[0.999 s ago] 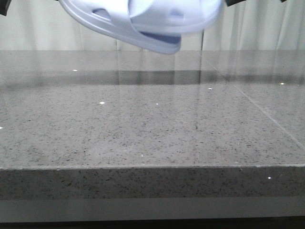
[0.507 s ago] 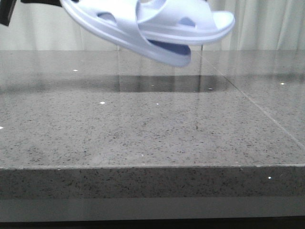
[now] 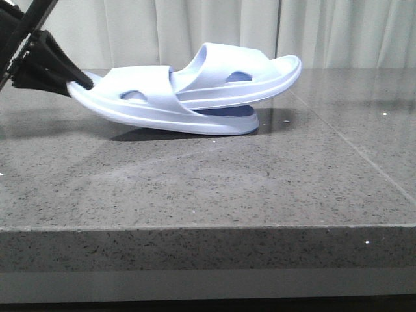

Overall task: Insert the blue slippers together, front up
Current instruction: 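Lower the nested slippers onto the table and open both grippers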

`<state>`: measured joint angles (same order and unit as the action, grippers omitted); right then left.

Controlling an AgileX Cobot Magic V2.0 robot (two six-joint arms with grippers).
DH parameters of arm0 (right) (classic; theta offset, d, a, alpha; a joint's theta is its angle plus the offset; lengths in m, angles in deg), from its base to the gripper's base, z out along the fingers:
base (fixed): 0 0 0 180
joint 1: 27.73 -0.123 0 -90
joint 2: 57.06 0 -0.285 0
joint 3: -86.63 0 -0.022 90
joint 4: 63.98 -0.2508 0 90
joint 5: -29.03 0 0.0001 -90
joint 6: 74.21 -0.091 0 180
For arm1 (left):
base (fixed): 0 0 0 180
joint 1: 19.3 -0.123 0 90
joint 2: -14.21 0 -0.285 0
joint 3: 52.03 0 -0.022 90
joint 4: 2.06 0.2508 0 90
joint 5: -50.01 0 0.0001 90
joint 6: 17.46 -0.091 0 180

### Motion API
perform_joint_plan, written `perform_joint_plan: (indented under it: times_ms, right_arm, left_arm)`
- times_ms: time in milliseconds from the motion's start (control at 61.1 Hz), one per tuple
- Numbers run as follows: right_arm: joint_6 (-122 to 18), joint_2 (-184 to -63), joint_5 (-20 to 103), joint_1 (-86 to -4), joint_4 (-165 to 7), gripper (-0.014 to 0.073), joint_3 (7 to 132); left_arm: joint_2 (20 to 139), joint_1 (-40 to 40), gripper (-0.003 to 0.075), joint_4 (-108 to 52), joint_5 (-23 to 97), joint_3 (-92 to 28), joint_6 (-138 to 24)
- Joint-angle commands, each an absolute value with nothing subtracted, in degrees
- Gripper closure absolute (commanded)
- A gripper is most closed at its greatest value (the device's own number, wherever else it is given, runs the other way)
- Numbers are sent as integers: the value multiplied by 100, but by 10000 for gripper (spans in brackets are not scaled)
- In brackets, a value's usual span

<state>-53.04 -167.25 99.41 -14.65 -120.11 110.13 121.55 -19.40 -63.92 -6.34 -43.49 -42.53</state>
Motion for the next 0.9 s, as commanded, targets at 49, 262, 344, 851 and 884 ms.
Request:
perform_joint_plan:
  times_ms: [49, 262, 344, 851, 884]
  right_arm:
    - [-5268, -16409, 10008, -1436, -12291, 139, 11197]
    - [-5268, -16409, 10071, -1436, -12281, 139, 11197]
    - [-5221, -16409, 10096, -1436, -12274, 139, 11197]
    - [-5203, -15679, 9357, -1586, -10146, 386, 11197]
    - [-5184, -15586, 9260, -1636, -10001, 434, 11197]
  left_arm:
    - [11887, -1910, 535, -6348, -610, -4470, -4298]
    - [11887, -2036, 332, -6127, -499, -4481, -4298]
    - [11887, -2240, 332, -6068, -608, -4605, -4298]
    - [11116, -2962, 739, -4894, -1114, -6034, -4215]
    - [11023, -2962, 740, -4757, -1055, -6034, -4176]
